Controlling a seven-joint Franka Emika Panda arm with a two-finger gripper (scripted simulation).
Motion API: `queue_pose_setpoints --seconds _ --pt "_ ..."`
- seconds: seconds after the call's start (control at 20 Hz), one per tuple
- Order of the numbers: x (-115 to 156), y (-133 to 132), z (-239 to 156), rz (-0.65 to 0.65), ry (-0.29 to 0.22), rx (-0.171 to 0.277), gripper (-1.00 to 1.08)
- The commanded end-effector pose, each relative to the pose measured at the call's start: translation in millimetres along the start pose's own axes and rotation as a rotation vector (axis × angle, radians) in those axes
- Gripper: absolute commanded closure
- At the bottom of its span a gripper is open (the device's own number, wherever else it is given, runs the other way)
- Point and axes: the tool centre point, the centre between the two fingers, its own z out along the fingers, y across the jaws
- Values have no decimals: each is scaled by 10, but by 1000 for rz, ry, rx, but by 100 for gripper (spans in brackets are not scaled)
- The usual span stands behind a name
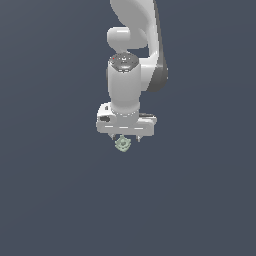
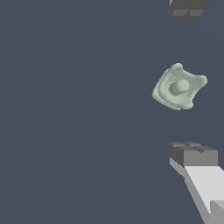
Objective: Pick up the object and move it to a goal position.
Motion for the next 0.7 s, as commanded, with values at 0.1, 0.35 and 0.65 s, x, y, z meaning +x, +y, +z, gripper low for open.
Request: queue_pose_setpoints --seconds 0.1,0.35,0.65 --pt "-91 25 147 75 -11 1 -92" --pt "-247 73 375 198 -28 -1 -92" --pt "-467 147 655 361 -48 -10 -92"
